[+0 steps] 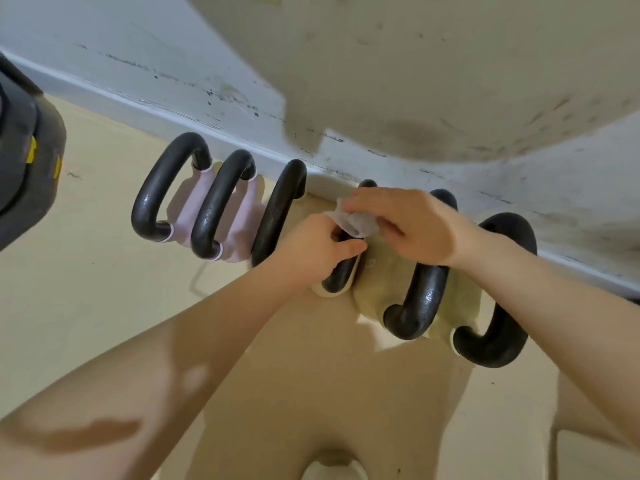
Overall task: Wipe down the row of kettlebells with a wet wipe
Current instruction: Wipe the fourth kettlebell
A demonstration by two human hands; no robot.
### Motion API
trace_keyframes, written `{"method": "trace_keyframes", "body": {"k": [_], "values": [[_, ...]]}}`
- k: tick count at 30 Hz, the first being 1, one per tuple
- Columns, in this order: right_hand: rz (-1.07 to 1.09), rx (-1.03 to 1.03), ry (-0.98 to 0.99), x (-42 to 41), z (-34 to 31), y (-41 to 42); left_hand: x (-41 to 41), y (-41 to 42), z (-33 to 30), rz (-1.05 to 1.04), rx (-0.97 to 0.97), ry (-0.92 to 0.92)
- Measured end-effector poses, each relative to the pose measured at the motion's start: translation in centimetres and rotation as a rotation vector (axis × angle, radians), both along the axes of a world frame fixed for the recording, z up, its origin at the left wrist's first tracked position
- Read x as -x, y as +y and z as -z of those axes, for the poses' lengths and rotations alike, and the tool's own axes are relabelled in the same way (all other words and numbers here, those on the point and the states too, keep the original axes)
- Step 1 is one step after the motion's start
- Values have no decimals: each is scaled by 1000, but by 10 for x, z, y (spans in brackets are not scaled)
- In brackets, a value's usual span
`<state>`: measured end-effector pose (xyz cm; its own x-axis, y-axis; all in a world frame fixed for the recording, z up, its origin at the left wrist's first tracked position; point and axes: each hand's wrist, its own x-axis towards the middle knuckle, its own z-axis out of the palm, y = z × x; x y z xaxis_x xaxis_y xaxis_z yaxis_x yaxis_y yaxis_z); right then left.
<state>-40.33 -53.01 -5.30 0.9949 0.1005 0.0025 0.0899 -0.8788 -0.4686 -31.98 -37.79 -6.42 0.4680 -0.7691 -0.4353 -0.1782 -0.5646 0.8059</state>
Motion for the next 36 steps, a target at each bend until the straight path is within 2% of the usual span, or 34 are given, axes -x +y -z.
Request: {"method": "trace_keyframes", "body": {"k": [2,4,6,8,10,14,15,19,23,26,28,31,34,36], "values": [[-124,110,38,-6,3,-4,0,-1,1,35,-27,-51],[-83,283,81,-18,0,-12,-1,-2,-1,37,-68,-33],[-62,481,211,-29,-3,-15,-3,-2,-2,25,-100,17],[-217,570,286,-33,-3,-4,-4,-1,-2,23,-108,43],[-337,540,265,-33,1,7,-4,4,-1,10,-98,77],[-59,529,291,-45,6,-4,0,12,3,-23,-67,122],[-67,524,289,-47,6,-1,1,12,2,-28,-59,119],[-316,382,159,-33,5,14,3,13,0,-29,-12,89],[7,316,355,-41,1,1,3,15,3,-49,-27,86],[-66,346,367,-43,-4,19,3,15,2,-44,-24,75],[-101,282,349,-37,-3,23,4,15,1,-34,-21,72],[261,-95,413,-42,-4,21,3,15,3,-40,-52,64],[803,-374,426,-55,8,25,1,15,3,-38,-59,69],[1171,-708,435,-60,13,29,-1,15,1,-15,-73,78]]}}
